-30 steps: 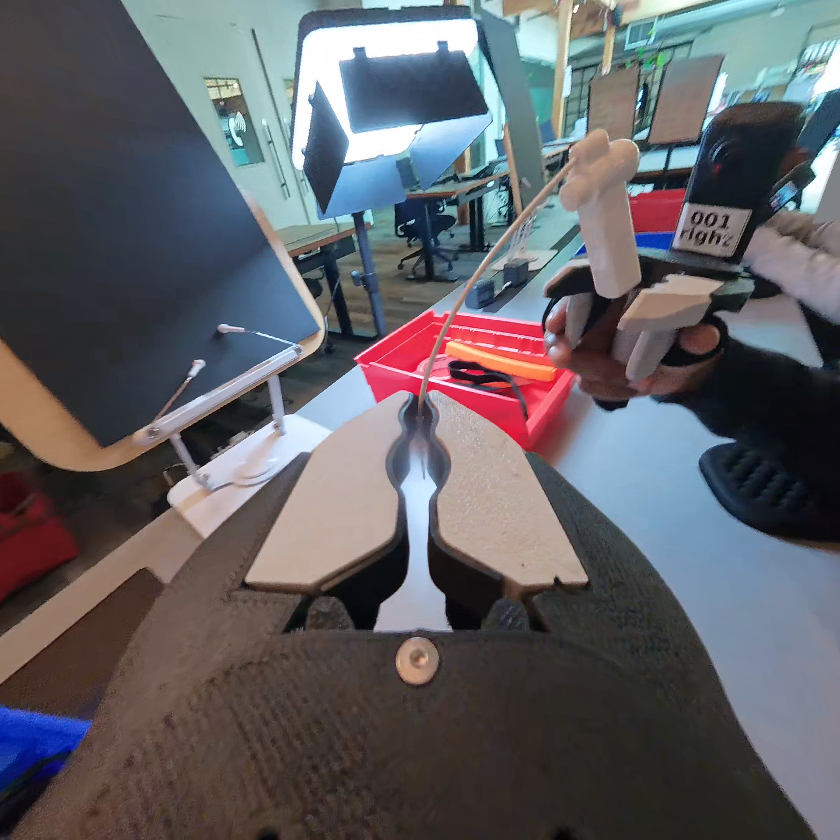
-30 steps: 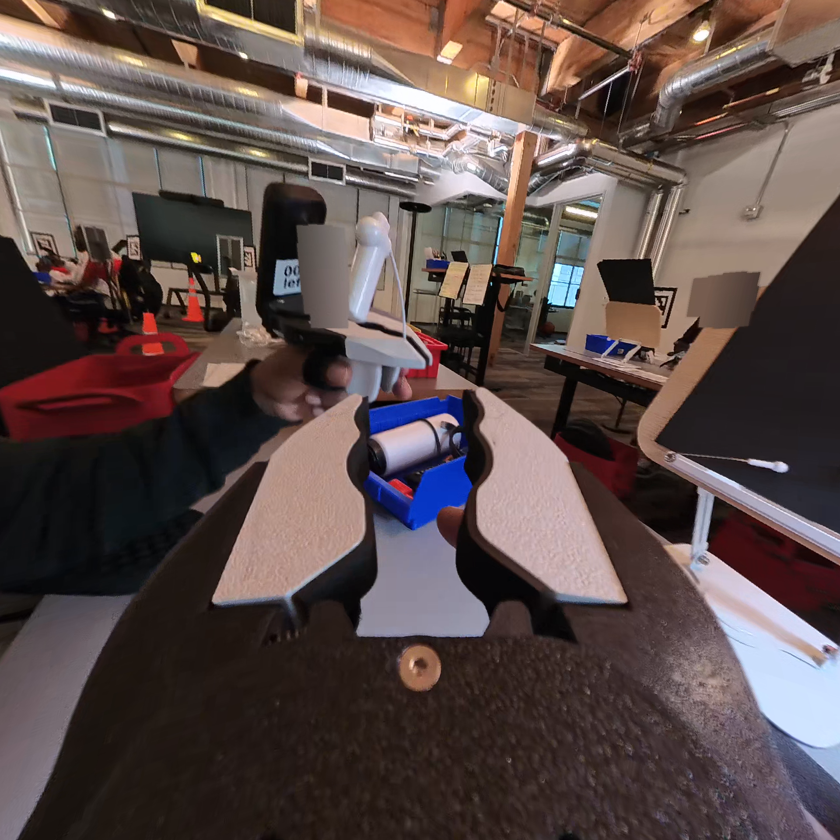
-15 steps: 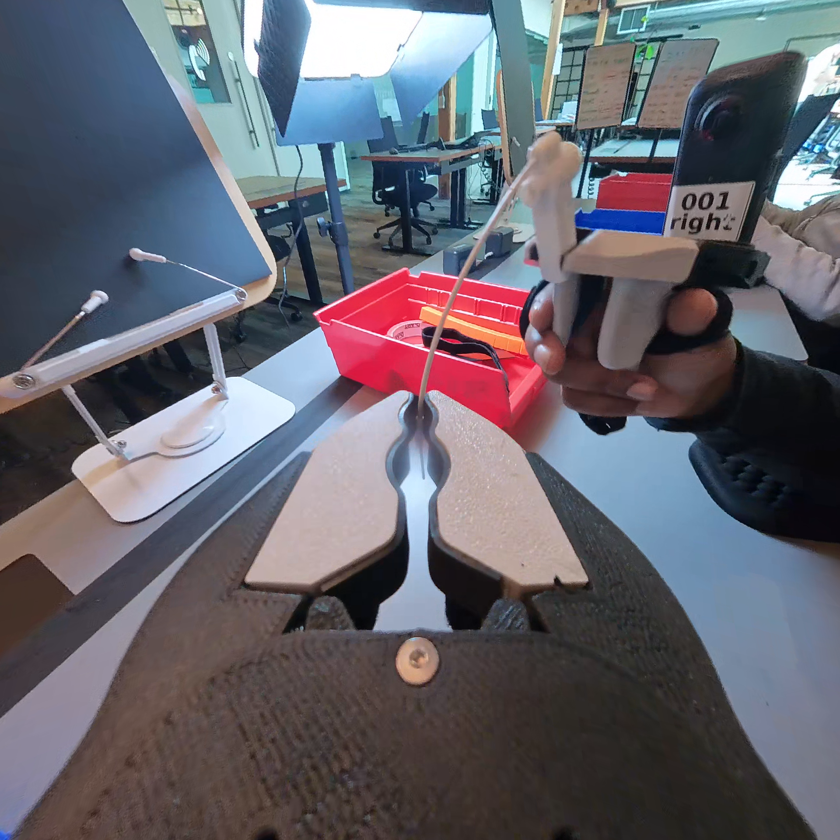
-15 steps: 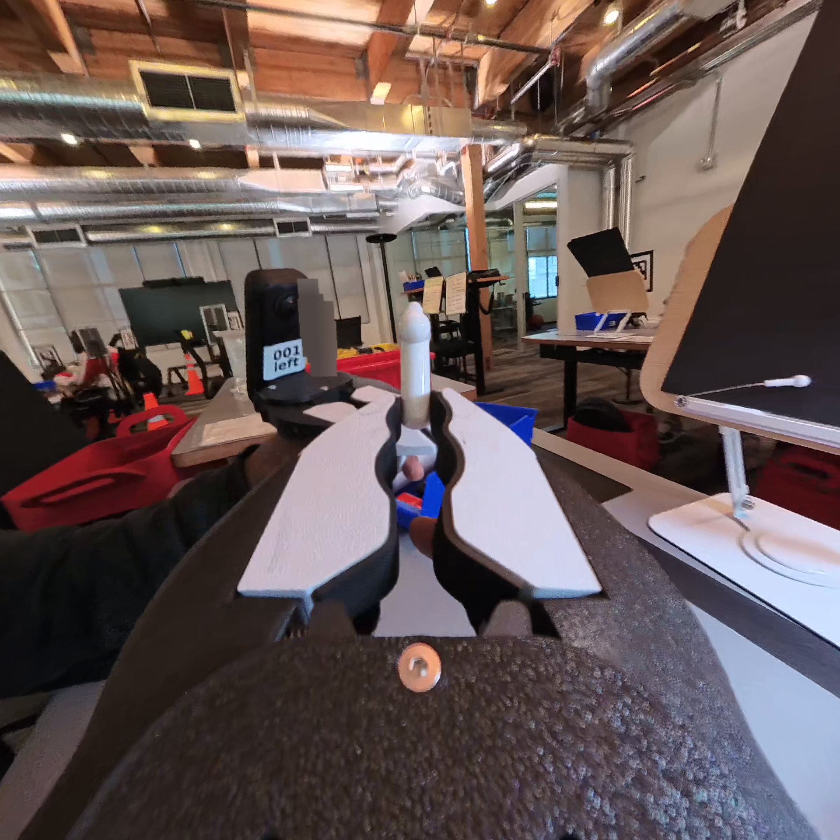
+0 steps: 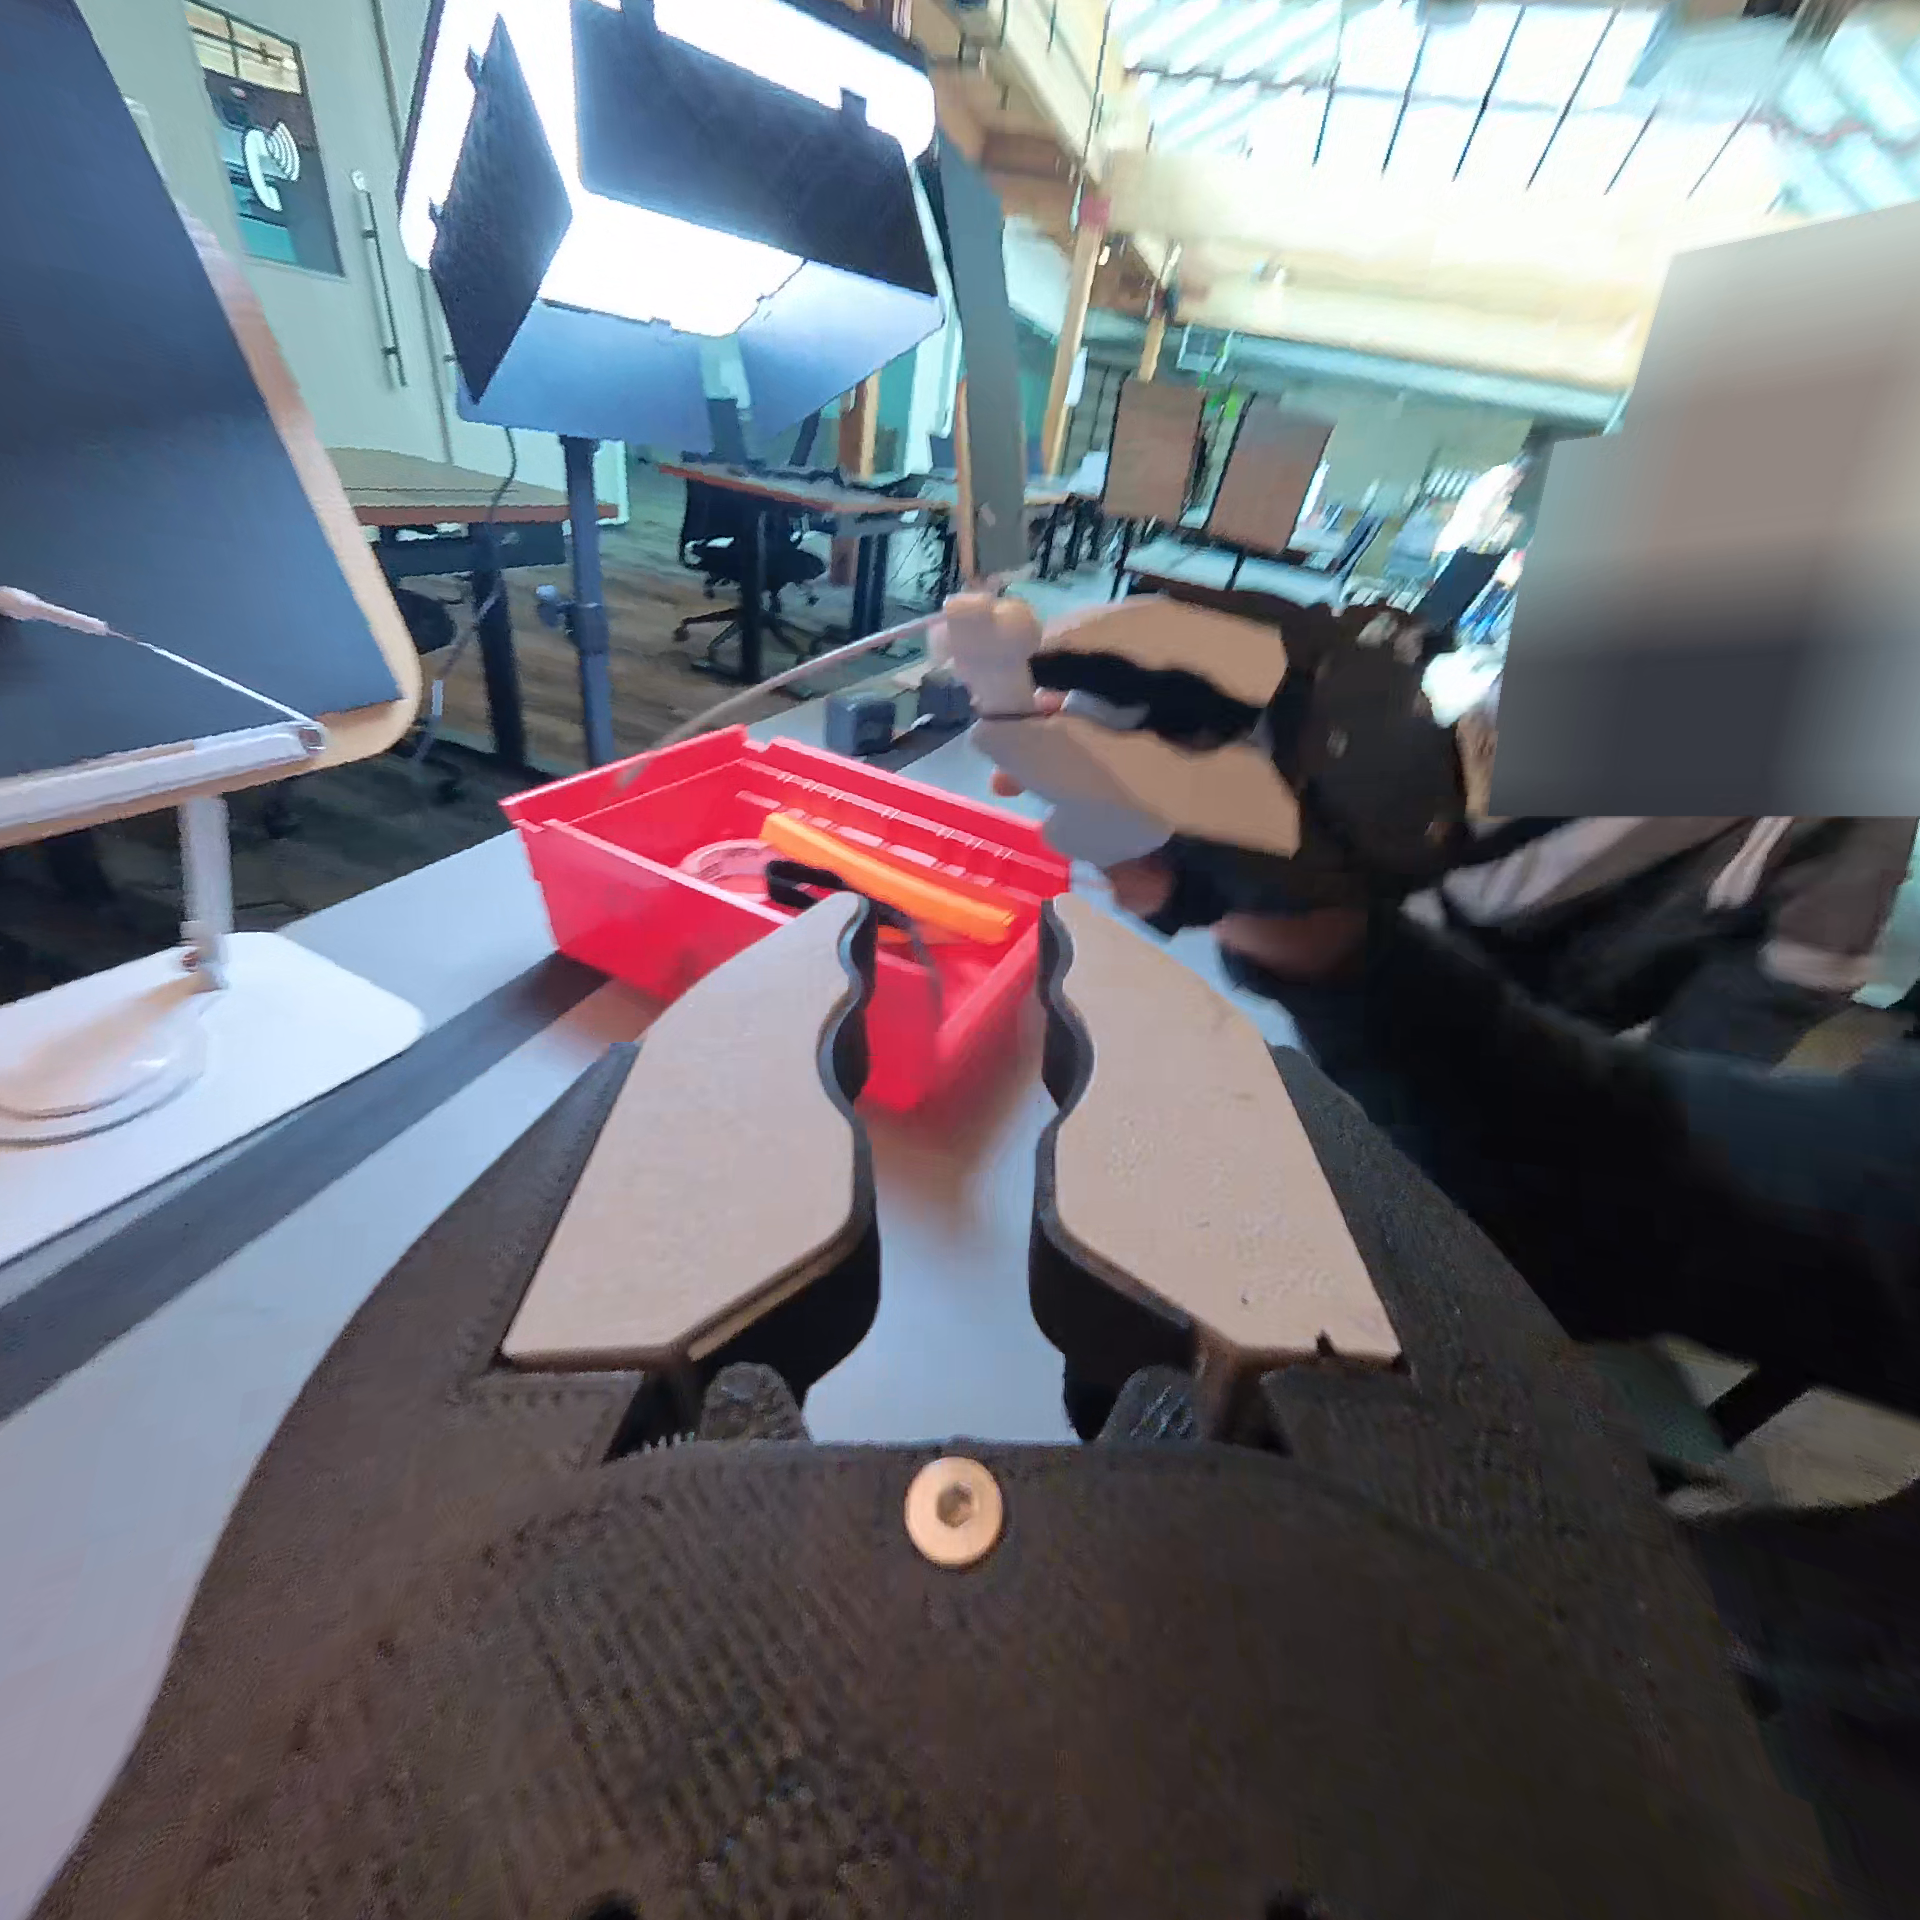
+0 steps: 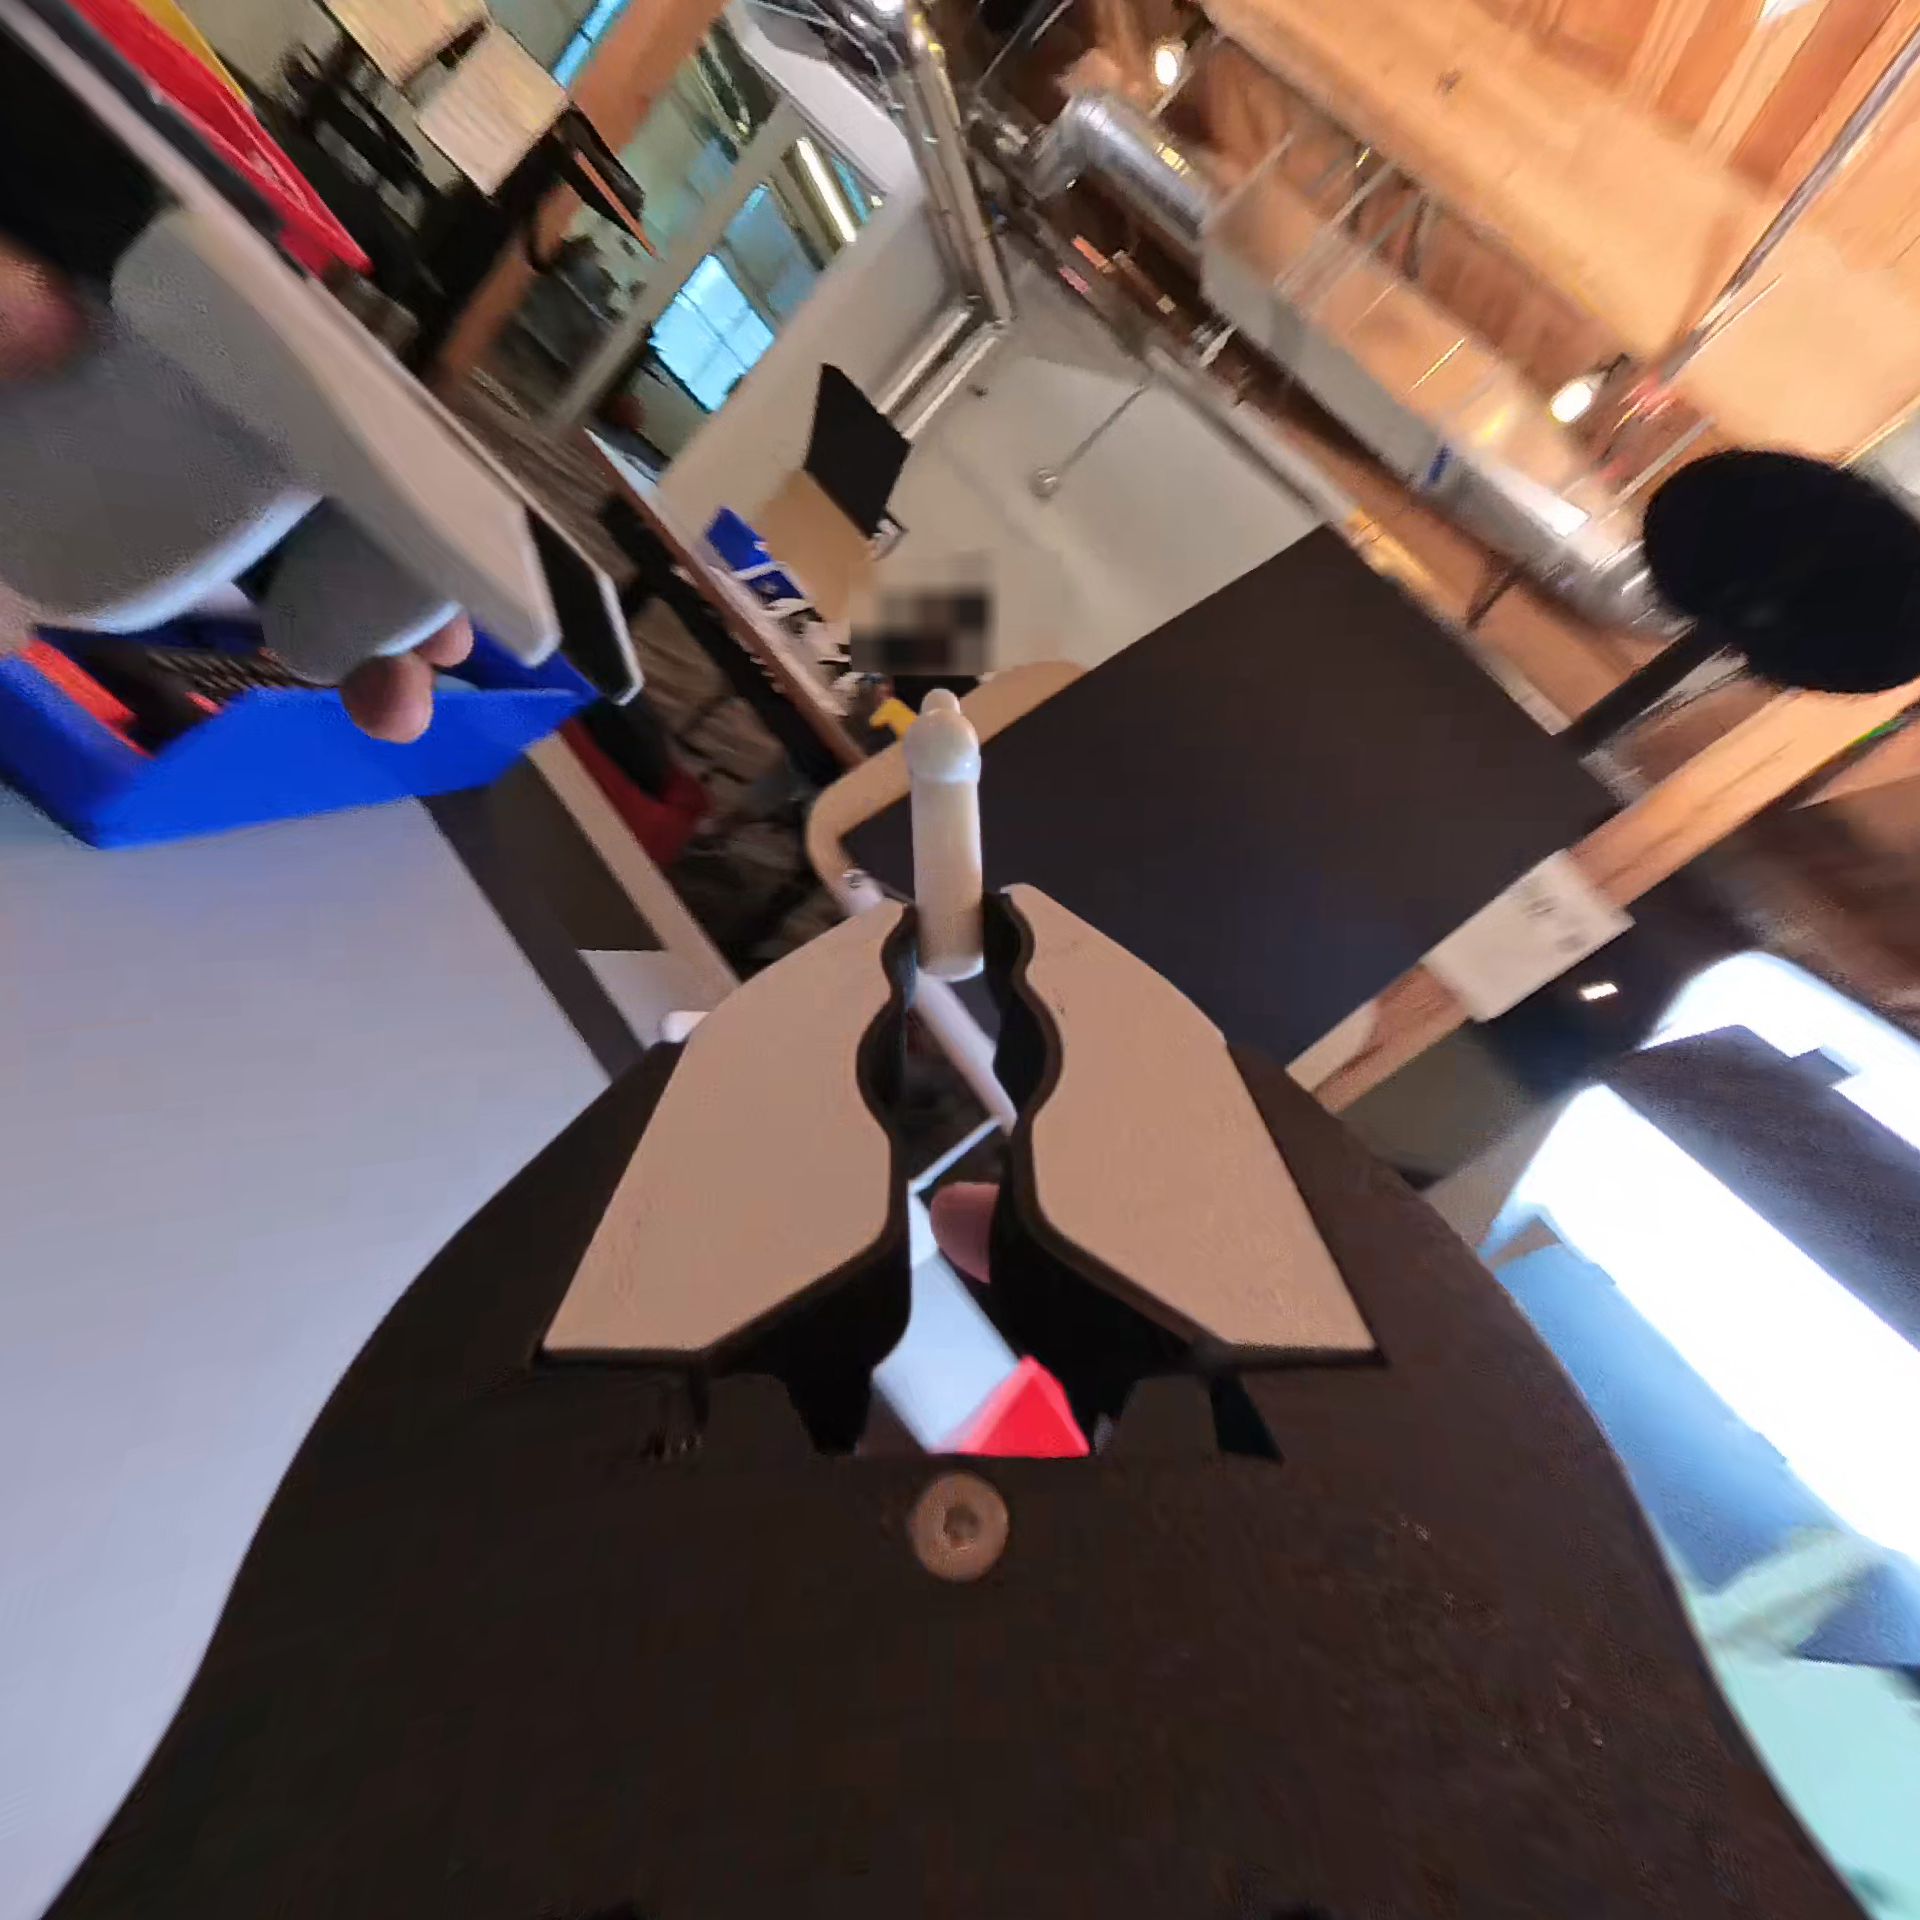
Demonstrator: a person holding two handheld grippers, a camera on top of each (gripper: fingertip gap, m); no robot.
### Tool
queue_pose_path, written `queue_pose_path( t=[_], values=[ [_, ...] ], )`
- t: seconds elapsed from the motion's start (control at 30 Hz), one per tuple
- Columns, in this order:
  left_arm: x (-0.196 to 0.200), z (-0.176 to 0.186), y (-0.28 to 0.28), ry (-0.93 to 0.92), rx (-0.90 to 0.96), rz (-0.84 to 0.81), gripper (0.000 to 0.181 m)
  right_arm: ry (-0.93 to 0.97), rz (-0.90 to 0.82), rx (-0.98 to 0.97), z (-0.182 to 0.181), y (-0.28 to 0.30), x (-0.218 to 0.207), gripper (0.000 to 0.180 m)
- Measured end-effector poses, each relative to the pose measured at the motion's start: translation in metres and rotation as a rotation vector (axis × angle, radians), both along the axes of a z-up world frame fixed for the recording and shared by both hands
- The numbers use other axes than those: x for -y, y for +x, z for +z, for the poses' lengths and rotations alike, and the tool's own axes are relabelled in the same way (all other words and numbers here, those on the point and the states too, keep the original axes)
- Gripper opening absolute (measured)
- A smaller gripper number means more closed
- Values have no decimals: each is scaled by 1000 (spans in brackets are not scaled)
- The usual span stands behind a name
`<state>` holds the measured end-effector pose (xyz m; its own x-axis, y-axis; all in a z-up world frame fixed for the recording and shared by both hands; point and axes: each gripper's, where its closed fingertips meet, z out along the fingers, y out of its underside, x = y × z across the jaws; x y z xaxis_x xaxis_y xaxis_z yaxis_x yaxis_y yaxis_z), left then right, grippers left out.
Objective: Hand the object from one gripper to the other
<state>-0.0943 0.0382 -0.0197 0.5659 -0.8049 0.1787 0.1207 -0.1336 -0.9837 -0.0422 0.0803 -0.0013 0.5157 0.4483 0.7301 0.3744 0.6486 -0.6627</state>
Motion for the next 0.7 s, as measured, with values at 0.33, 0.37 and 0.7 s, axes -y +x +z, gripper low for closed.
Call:
queue_pose_path(
  t=[0.33, 0.37, 0.7],
  values=[
    [-12, -4, 5, -211, 333, -25, 27, 601, -238, 208, -30, -39, 22, 12],
    [-15, -9, 3, -212, 307, -17, 20, 598, -228, 215, -33, -40, 20, 12],
    [-17, -31, -11, 108, -123, 1, 18, -79, 202, 177, -63, -43, 17, 50]
  ],
)
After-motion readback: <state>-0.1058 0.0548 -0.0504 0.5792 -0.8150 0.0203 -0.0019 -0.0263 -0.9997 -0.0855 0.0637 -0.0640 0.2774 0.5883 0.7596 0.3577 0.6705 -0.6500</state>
